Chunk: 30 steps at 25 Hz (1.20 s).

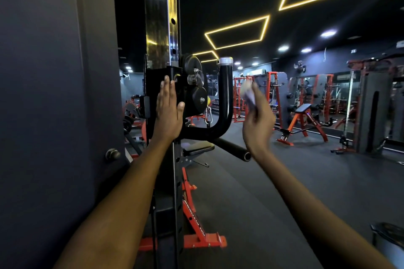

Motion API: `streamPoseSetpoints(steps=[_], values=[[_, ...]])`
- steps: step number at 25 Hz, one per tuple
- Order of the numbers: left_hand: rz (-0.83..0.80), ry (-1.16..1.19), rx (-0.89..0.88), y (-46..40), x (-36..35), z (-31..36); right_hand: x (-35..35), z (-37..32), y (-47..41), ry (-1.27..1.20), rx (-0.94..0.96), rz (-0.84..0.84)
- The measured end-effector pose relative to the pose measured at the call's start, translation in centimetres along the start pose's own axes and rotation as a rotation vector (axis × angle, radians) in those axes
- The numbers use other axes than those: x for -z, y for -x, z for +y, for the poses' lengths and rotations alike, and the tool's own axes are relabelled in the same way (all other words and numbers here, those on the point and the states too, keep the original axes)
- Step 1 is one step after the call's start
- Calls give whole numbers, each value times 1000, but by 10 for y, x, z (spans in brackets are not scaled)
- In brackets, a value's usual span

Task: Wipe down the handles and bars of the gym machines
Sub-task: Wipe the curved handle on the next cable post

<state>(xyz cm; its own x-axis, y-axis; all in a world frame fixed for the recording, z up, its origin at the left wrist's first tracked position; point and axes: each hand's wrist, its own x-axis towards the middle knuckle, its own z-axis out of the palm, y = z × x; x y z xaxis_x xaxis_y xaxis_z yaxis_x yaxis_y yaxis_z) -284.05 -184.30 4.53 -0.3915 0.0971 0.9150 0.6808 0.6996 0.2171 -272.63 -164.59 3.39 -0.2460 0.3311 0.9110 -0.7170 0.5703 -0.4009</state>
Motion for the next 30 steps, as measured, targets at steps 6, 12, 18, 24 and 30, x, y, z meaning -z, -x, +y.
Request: streamPoseSetpoints(steps=[6, 12, 18, 24, 30], values=[[-12, 7, -17, 12, -2, -3, -54, -12, 75, -76, -42, 51], [-14, 18, 1, 17, -5, -2, -111, -35, 84, -587, -885, 476], [-44, 18, -6, 22, -4, -3, -129, -23, 85, -820, -1163, 154], [-171, -15, 174, 67, 10, 18, -37, 24, 84, -272, -1061, -216], [-444, -239, 454, 169, 16, 101, 62, 14, 91, 318, -665, -527]])
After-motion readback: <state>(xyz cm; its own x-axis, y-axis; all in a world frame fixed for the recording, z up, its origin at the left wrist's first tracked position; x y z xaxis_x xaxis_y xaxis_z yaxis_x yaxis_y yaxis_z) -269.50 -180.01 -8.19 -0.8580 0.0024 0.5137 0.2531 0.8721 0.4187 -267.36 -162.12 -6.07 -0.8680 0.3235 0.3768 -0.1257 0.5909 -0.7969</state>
